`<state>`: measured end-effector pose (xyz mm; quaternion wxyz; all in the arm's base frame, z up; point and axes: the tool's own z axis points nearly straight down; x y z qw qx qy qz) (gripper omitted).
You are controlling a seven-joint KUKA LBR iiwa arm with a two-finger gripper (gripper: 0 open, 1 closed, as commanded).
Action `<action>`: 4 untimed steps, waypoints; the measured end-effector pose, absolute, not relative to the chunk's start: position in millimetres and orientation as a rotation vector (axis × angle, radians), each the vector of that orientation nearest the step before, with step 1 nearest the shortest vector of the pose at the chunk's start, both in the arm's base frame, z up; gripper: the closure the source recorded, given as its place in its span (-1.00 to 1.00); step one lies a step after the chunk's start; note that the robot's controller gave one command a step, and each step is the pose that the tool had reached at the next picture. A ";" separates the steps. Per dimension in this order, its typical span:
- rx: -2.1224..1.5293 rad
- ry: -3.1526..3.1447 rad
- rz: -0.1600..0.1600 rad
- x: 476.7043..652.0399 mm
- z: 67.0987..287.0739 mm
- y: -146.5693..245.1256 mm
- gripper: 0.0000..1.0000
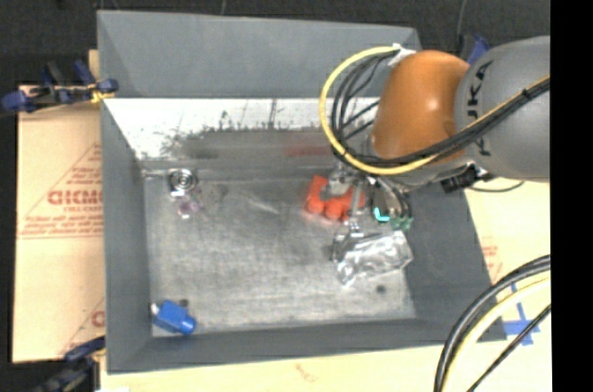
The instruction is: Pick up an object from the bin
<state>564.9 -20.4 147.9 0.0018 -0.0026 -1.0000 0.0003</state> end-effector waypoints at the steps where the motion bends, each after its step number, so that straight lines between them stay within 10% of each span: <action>1: -0.126 -3.172 -0.002 606.7 100.0 -42.2 -1.00; 2: -0.229 -3.138 0.001 609.0 82.6 -60.0 -1.00; 3: -0.229 -3.139 0.002 609.5 82.3 -61.0 1.00; 4: 0.627 -3.088 0.008 605.9 194.1 -115.1 1.00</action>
Offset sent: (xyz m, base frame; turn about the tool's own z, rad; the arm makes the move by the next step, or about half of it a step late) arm 0.0396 -0.0260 -0.0731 0.0819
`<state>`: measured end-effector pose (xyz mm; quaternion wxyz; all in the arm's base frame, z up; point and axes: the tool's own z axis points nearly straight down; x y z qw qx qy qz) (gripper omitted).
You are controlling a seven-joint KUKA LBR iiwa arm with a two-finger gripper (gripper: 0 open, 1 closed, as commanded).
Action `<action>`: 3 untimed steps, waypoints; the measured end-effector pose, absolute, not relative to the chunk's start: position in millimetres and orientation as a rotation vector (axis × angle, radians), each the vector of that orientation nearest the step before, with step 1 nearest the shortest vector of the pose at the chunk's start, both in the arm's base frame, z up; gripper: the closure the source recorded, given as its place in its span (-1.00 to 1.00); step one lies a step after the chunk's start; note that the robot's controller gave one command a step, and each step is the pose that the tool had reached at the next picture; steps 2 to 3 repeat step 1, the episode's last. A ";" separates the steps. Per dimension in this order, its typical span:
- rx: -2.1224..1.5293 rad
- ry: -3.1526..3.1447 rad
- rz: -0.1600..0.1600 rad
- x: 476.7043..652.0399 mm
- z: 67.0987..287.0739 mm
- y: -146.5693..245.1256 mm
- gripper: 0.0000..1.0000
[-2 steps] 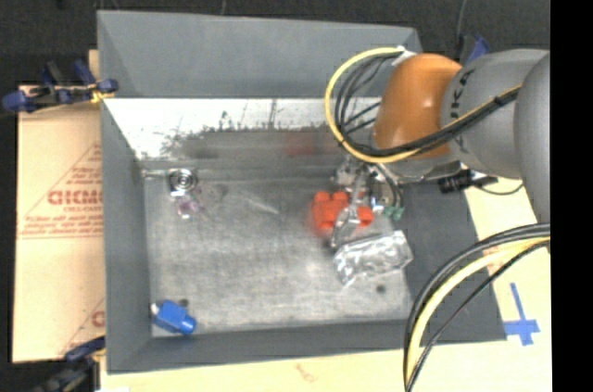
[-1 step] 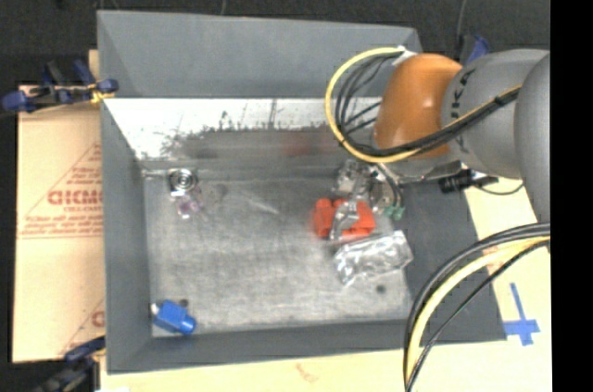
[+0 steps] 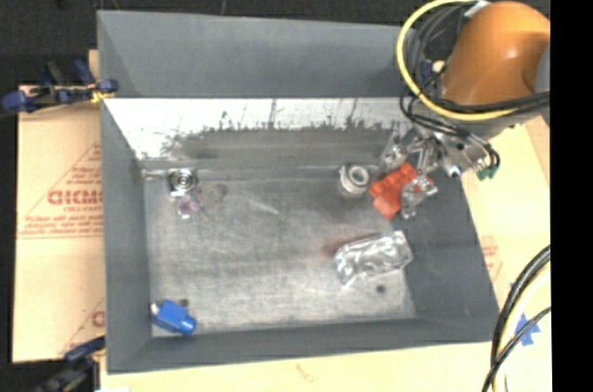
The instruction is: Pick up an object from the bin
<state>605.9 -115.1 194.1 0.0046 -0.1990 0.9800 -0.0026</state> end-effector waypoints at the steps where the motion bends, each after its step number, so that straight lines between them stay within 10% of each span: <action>1: -1.307 2.848 -0.011 601.9 371.2 -161.4 1.00; 3: -1.307 2.848 -0.011 601.9 371.2 -161.4 1.00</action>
Offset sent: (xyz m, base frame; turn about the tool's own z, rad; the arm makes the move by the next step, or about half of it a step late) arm -0.0054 -0.0446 0.1729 -0.4629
